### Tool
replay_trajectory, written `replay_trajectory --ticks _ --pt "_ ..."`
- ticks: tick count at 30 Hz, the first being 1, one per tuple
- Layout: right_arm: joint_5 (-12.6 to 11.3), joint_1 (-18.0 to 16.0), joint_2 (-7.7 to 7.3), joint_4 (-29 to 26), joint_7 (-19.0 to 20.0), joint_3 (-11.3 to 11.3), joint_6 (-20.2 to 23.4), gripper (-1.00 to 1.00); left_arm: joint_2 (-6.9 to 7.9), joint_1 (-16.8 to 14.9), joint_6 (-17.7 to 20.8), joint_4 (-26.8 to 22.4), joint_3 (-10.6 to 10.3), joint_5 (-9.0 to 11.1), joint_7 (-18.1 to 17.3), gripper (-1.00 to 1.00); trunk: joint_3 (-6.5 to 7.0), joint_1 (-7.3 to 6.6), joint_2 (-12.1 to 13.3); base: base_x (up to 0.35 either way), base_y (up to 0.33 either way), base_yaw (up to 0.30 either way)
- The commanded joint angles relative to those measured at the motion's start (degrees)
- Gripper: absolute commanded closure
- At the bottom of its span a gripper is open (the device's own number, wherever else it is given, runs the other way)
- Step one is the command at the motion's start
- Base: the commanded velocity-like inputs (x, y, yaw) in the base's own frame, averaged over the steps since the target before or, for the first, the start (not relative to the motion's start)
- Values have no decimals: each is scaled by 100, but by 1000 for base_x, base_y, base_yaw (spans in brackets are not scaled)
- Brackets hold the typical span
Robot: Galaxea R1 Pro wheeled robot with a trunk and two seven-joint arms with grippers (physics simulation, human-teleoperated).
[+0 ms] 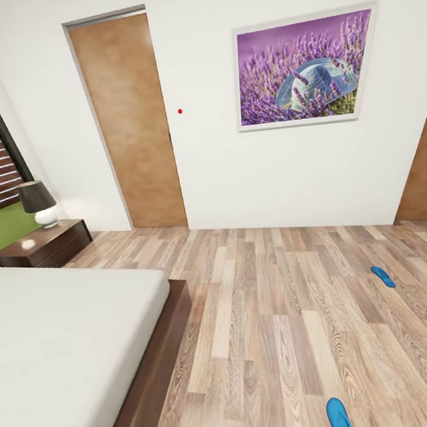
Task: In the bedroom, move the book from the bed onto either nightstand, and place the two sandals side by side next to the bed.
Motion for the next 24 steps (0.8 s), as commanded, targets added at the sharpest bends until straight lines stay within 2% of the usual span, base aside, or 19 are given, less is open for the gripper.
replay_trajectory --ticks 1,18,24 --pt "-2 -4 0 4 5 -3 -19 -100 0 -2 -18 3 -2 0 1 -100 -5 2 -2 221 0 0" --pt "-2 -4 -9 4 5 -5 -19 -100 0 -3 -18 3 -2 0 0 -100 -5 2 -2 319 0 -2" --pt "-2 -4 -24 4 5 -5 -19 -100 0 0 -18 2 -2 0 1 -100 -5 2 -2 327 0 -184"
